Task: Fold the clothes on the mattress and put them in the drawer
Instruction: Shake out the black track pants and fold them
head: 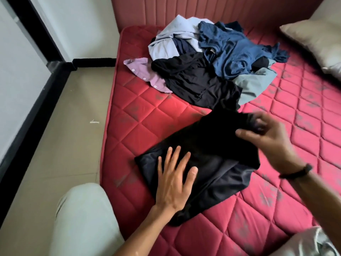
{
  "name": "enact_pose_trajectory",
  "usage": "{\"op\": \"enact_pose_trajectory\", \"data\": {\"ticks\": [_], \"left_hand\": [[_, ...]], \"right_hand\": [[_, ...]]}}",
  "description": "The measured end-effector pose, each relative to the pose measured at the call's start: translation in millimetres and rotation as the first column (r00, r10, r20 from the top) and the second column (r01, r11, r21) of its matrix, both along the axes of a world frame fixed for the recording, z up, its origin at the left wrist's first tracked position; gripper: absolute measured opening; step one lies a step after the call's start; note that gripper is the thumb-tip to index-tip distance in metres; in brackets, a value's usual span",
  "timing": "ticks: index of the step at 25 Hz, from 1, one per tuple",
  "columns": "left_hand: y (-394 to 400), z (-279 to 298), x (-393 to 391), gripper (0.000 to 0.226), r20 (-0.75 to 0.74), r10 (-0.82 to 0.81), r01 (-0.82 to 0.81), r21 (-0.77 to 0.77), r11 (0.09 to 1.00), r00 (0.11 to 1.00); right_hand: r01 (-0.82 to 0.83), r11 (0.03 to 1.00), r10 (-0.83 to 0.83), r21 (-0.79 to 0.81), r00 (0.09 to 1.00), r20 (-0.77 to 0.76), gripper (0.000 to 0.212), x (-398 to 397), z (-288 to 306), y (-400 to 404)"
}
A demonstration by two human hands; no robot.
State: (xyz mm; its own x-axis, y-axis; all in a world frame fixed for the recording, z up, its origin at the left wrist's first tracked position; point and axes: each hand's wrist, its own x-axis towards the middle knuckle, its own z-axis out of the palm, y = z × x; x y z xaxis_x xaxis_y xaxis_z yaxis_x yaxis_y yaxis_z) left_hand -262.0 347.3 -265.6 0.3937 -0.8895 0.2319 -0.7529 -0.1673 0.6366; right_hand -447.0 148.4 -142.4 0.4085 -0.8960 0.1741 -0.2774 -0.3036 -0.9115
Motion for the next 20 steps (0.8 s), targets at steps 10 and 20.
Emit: {"op": "enact_pose_trajectory", "data": {"ticks": [10, 20], "left_hand": [[29, 22, 10, 0.069, -0.987, 0.148, -0.225, 0.157, 0.962, -0.055], [94, 24, 34, 0.051, -0.677, 0.418, -0.248, 0.338, 0.908, 0.605]], "right_hand": [[-0.455, 0.823, 0.233, -0.339, 0.815, -0.530, 0.031, 57, -40, 132], [-0.595, 0.758, 0.029, -0.269, 0.443, -0.896, 0.069, 70, -98, 104]]}}
